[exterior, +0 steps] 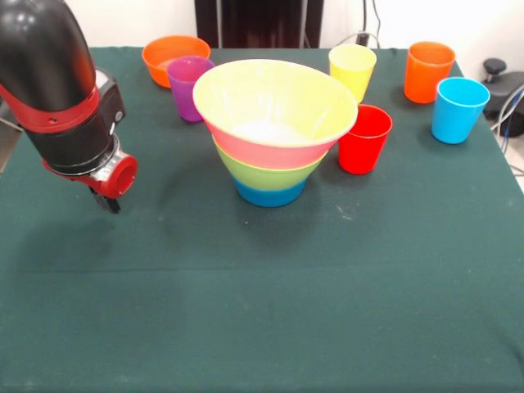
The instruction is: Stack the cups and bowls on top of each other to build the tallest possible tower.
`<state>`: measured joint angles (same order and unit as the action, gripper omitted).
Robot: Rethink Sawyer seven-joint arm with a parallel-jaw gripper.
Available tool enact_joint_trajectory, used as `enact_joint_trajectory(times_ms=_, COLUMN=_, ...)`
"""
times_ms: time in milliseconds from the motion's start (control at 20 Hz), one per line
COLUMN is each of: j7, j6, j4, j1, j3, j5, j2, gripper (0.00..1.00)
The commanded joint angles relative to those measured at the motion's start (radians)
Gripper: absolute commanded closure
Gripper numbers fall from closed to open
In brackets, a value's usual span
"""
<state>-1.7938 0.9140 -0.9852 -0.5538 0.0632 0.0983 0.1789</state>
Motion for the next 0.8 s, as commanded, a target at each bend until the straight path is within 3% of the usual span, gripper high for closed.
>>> enact_joint_trajectory(times_ms=50, j7=0.202, j6=0.095, j4=-0.082, j1=-0.005, j3=0.078, j5=0.06, j2=0.062, gripper=1.0)
enact_joint_trajectory(times_ms=350, j7=0.217, j6=0.039, j4=-0.197, j1=-0.037, j3=0.08, j5=0.065, j2=0.126, gripper=1.0)
enact_joint_trajectory(times_ms=650, j7=0.195, j6=0.01, j4=-0.144, j1=-0.002, j3=0.085, j5=0.092, j2=0.098, gripper=1.0)
enact_joint_trajectory(times_ms=800, j7=0.158, j6=0.04, j4=-0.077, j1=0.045, j3=0.09, j5=0.087, j2=0.06, gripper=1.0)
